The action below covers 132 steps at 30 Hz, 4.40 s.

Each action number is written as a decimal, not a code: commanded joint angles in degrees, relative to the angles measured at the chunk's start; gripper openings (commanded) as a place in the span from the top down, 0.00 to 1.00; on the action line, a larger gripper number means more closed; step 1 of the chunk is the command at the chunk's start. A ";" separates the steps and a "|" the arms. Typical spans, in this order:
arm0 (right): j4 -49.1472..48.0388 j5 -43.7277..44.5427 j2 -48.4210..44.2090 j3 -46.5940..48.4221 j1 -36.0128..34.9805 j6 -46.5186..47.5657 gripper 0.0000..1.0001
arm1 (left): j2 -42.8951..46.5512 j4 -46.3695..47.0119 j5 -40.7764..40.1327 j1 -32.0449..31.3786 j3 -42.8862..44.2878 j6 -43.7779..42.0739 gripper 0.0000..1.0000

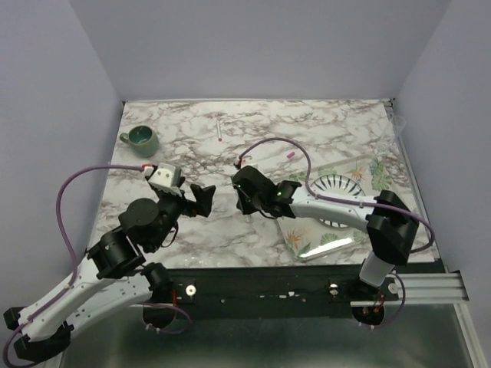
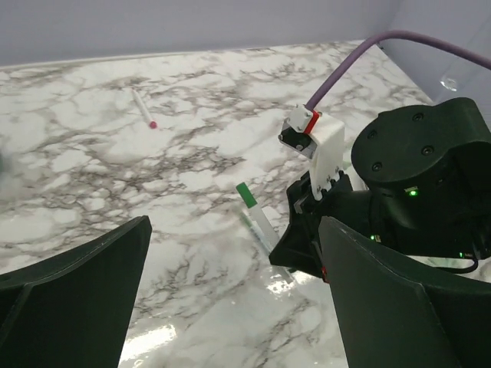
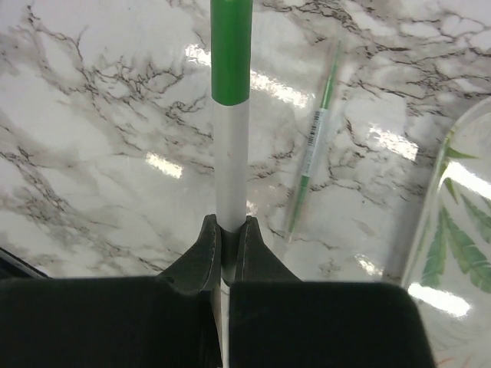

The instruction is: Insert the pens into the pen caps

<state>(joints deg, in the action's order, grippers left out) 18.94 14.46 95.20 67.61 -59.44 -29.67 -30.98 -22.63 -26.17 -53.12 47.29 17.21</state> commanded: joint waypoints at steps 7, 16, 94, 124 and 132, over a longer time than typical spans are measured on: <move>6.37 -7.16 13.87 8.41 0.03 -12.16 0.88 | 14.27 4.78 -17.07 -0.23 -5.62 -5.17 0.01; 8.13 -5.50 14.93 8.23 -0.59 -12.95 0.70 | 16.92 5.93 -19.01 -0.23 -6.68 -6.14 0.01; 6.73 -4.44 -40.00 -7.58 -0.68 -2.85 0.34 | -110.01 -11.31 15.71 37.04 72.70 10.83 1.00; -15.16 -23.77 -11.26 -0.99 16.99 -22.27 0.37 | -33.18 17.00 52.71 23.51 2.11 14.16 1.00; -18.40 -24.13 -12.49 -4.41 16.90 -23.94 0.73 | -31.24 17.71 51.13 22.63 2.19 14.08 1.00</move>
<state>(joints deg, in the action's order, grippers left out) 4.86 -7.90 83.59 65.49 -42.41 -52.31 -63.83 -6.83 24.29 -30.24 50.02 31.14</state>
